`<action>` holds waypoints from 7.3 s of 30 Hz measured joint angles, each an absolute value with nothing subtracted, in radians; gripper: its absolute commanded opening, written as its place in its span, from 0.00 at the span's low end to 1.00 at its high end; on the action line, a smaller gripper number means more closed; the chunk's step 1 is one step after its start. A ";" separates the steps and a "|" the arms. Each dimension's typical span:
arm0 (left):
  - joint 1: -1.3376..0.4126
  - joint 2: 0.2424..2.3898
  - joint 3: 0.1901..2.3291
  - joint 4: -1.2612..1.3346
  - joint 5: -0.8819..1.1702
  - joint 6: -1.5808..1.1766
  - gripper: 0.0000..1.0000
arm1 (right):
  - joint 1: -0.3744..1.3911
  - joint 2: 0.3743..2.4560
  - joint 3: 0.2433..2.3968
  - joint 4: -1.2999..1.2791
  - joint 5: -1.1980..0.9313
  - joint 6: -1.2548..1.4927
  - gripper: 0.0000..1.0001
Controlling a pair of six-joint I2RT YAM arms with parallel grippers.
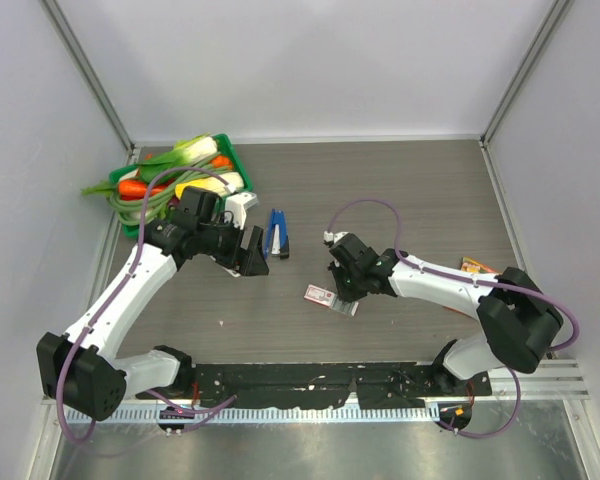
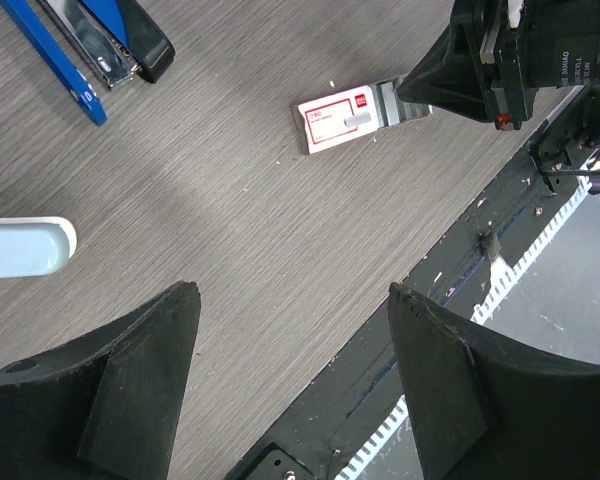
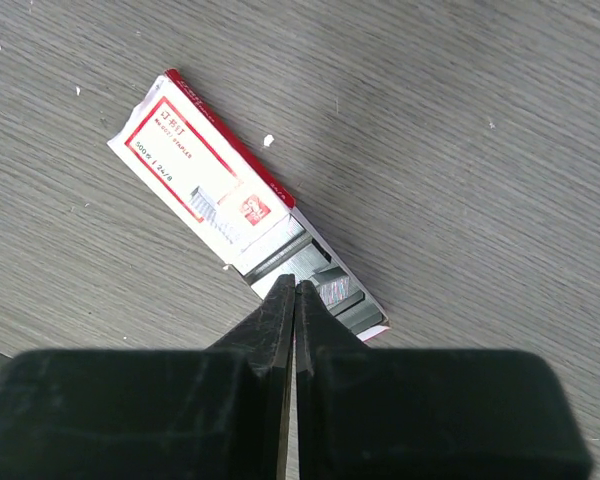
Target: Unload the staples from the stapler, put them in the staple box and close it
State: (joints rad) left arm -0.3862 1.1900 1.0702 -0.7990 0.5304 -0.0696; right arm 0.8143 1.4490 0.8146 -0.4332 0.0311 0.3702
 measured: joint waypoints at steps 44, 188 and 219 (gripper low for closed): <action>-0.386 1.188 1.063 -0.798 0.530 -0.069 0.79 | 0.814 1.370 0.791 -0.462 -0.010 0.373 0.38; -0.609 1.791 1.263 -0.611 0.398 -0.010 0.75 | 0.862 1.033 0.343 -0.175 0.180 1.053 0.21; -0.674 1.849 1.210 -0.665 0.408 0.010 0.55 | 0.862 1.140 0.362 -0.068 0.178 1.000 0.13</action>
State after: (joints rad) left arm -0.6739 1.8492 1.2098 -0.6651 0.4084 0.0101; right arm 0.8616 1.1397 0.3622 -0.0681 0.1776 1.0004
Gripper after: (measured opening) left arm 0.551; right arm 0.140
